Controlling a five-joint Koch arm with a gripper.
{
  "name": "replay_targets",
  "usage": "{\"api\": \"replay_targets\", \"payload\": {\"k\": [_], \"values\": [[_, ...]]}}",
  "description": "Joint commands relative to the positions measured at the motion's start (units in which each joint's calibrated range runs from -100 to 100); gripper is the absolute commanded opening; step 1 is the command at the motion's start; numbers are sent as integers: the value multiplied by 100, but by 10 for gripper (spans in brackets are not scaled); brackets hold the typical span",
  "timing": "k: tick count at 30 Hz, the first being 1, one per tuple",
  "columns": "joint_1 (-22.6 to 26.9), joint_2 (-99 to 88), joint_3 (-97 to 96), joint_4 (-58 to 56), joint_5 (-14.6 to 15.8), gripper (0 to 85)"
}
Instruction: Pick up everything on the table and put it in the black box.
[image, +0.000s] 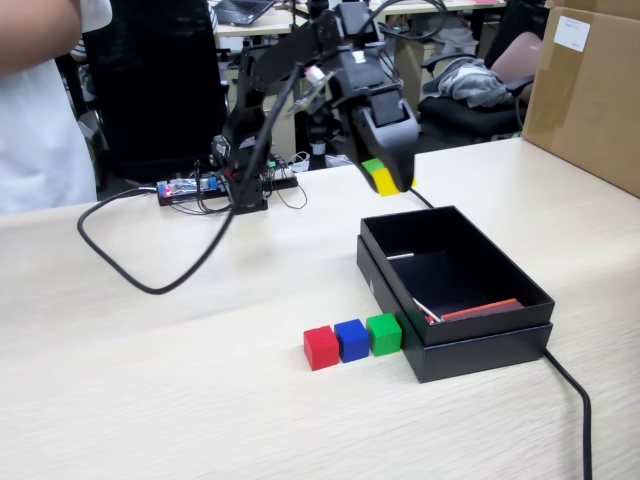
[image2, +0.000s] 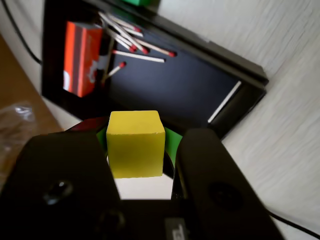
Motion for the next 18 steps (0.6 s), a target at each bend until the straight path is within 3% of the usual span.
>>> {"api": "replay_targets", "payload": {"k": [1, 6, 13, 18], "values": [[186, 997, 768, -13, 103, 116], [391, 2948, 1556, -22, 200, 120], [552, 4004, 2019, -22, 293, 130], [488, 3854, 1910, -134, 288, 410]]}}
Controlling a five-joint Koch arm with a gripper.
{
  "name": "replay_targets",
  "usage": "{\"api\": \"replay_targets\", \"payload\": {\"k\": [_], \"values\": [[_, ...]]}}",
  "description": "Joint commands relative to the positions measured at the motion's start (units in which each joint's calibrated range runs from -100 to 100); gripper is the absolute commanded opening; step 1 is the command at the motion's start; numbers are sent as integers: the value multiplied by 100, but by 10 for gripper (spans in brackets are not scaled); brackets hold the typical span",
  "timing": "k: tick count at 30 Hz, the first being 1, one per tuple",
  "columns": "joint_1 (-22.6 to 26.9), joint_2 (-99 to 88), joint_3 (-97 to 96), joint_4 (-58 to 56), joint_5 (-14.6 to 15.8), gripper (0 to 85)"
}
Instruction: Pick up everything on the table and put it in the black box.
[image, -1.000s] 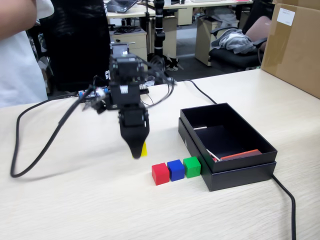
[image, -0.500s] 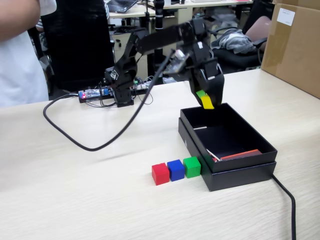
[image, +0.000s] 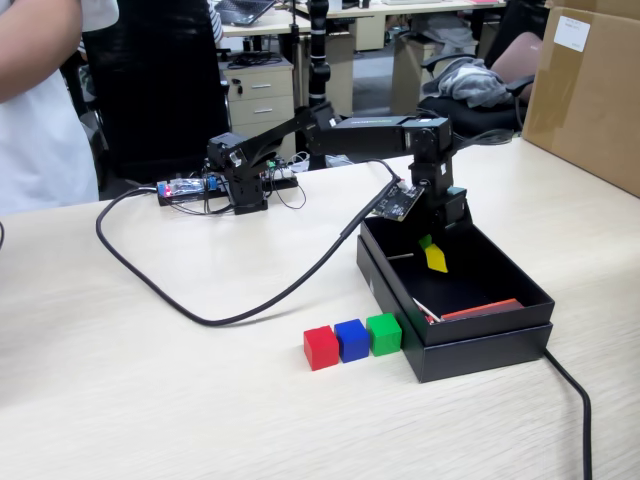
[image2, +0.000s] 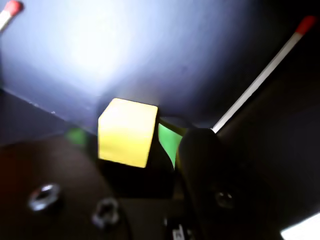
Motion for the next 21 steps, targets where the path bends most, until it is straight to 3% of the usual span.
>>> {"api": "replay_targets", "payload": {"k": [1, 5, 9, 14, 21], "values": [[-59, -623, 276, -186, -10, 419], [-420, -2791, 13, -204, -24, 419], [-1114, -3996, -159, -204, -317, 419], [-1797, -3594, -875, -195, -611, 465], [-2017, -1736, -422, -195, -781, 467]]}}
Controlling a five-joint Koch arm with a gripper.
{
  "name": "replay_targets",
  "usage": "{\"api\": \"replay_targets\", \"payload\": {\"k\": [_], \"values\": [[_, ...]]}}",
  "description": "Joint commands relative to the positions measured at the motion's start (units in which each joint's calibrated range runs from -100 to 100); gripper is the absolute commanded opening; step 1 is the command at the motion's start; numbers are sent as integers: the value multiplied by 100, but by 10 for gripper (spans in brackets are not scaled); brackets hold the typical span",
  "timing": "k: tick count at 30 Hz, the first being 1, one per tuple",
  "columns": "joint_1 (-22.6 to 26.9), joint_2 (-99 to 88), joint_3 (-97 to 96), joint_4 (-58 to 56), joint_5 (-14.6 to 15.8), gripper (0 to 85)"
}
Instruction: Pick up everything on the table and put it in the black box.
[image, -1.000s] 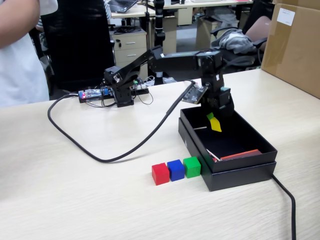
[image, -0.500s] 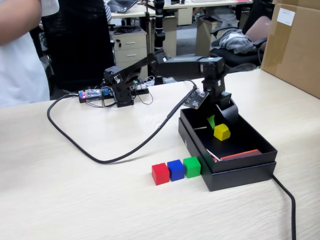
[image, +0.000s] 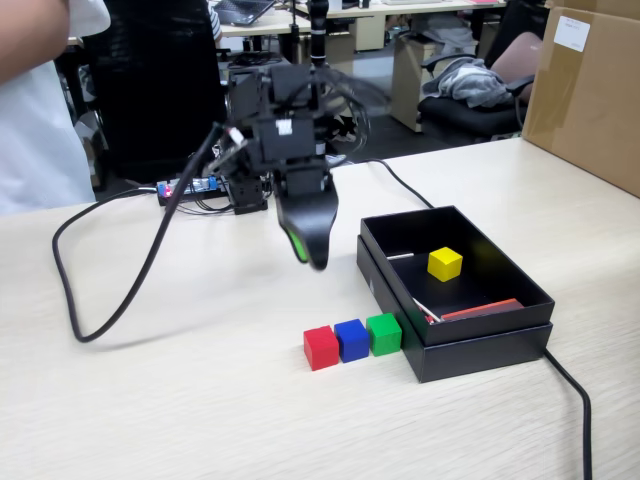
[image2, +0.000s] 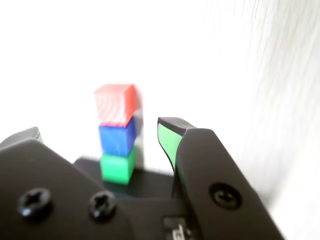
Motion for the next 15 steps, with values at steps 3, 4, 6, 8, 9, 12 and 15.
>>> {"api": "replay_targets", "payload": {"k": [3, 4, 6, 8, 9, 12, 15], "values": [[-10, 905, 909, -31, -112, 467], [5, 1238, 1162, -14, -112, 465], [29, 1536, 1407, -6, -112, 465], [44, 1903, 1688, 3, -132, 465], [44, 2041, 1752, 3, -132, 465], [44, 2339, 1906, 20, -161, 461], [39, 2684, 2087, 29, -215, 424]]}}
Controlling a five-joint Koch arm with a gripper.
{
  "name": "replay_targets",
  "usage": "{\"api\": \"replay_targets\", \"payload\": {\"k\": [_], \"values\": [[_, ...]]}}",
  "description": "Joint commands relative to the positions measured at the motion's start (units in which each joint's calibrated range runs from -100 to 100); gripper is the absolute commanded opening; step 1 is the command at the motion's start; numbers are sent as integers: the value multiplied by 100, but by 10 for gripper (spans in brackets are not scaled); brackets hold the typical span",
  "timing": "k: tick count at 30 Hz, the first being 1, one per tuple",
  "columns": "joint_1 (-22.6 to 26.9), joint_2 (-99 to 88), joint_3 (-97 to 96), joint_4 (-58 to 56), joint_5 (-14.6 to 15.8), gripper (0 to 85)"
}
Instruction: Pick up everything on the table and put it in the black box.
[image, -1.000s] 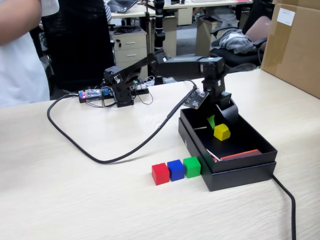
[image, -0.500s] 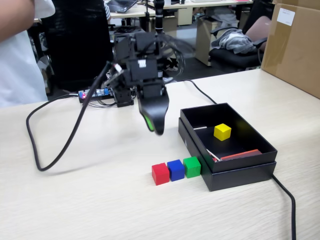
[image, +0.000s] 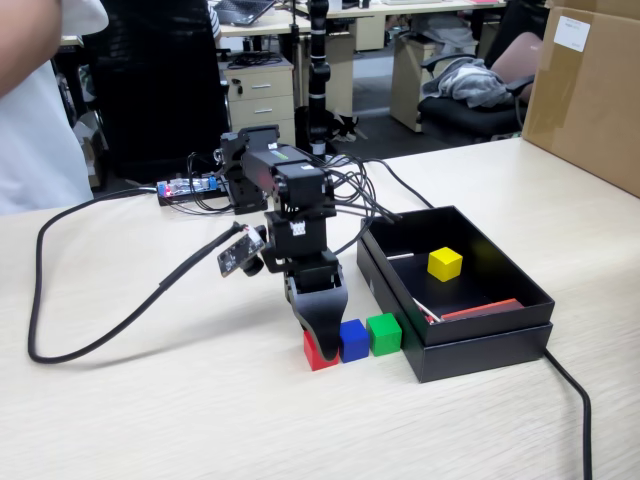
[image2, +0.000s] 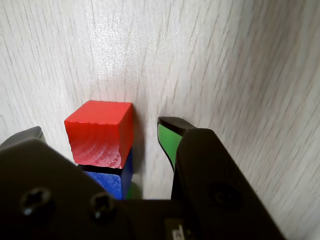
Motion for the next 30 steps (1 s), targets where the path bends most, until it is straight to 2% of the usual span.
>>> {"api": "replay_targets", "payload": {"k": [1, 9, 11, 15, 19, 25, 30], "values": [[0, 1, 535, 38, -88, 419], [-59, 93, 544, 107, -59, 157], [-93, 127, 563, 107, -54, 116], [-127, -573, 454, -118, -10, 116], [5, -2512, -235, -204, 49, 116], [659, -4359, -752, -178, 63, 116], [1324, -4290, -752, -75, 288, 117]]}}
